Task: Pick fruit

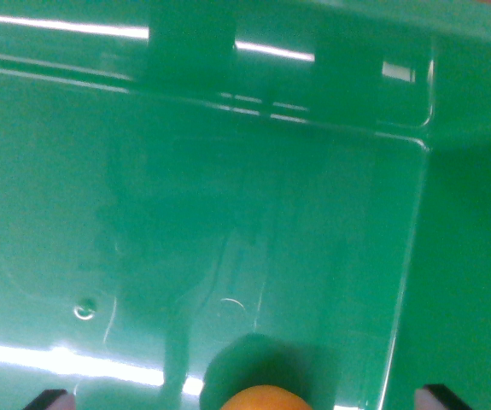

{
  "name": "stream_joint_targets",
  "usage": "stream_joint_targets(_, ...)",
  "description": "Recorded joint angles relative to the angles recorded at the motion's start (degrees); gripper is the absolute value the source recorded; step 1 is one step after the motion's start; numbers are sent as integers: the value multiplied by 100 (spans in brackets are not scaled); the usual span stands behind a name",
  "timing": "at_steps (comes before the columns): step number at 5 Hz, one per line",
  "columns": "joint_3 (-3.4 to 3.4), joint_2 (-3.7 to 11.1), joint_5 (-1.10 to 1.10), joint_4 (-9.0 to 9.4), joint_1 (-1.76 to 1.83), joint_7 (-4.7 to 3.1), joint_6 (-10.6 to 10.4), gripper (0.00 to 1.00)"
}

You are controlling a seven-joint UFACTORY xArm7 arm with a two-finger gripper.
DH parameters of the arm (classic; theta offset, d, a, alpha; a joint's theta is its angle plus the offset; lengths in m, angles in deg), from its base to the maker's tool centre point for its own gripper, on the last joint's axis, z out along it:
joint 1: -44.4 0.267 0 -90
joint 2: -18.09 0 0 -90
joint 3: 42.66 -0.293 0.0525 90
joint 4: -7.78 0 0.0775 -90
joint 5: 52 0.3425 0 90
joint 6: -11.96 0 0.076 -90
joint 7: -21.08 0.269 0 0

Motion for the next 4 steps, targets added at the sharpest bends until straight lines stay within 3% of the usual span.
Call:
stream_joint_targets(1,47,46,-73,237,-29,-76,-249,0)
stream_joint_targets(2,47,46,-73,237,-29,-76,-249,0)
stream_joint_targets(3,98,95,-151,489,-60,-158,-515,0)
stream_joint_targets(4,98,95,-151,489,-60,-158,-515,0)
